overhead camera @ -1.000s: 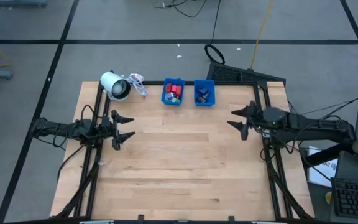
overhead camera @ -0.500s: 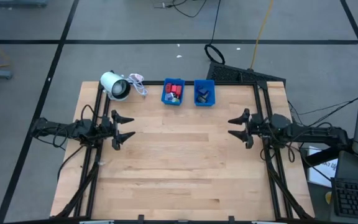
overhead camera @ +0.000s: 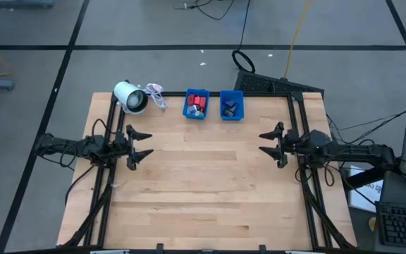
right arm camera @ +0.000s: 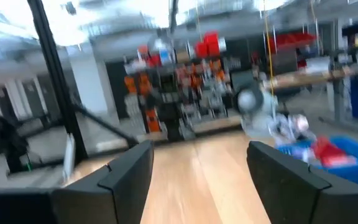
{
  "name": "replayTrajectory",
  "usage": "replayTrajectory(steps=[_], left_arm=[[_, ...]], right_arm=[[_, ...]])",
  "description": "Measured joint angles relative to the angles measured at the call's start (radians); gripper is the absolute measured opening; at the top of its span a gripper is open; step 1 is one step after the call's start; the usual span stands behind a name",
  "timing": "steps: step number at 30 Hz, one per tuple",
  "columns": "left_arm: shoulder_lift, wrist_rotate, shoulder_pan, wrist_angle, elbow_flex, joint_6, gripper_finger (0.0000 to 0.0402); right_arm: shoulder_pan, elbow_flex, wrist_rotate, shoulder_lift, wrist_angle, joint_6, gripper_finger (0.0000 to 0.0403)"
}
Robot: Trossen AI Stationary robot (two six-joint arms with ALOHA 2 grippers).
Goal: Pick & Place Office items
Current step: Return to Home Position
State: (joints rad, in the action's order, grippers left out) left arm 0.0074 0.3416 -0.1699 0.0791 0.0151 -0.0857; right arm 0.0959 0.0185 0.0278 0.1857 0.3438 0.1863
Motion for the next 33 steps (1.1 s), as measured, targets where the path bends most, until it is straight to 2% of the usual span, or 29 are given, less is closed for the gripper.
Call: replayTrajectory(steps=[5,15,33], left_arm=[[0.000,0.000,0.000,0.000,0.000,0.000,0.0324],[0.000,0.000,0.000,0.000,0.000,0.000,0.0324],[0.000,0.000,0.000,0.000,0.000,0.000,0.0324]], right_arm=[[0.000,-0.001,-0.006,0.000,-0.115,-0.038,0.0249],[0.000,-0.002,-0.057,0.001,-0.232,-0.081,0.0249],[0.000,-0.003,-0.057,0.001,-0.244,-0.101,0.0249]])
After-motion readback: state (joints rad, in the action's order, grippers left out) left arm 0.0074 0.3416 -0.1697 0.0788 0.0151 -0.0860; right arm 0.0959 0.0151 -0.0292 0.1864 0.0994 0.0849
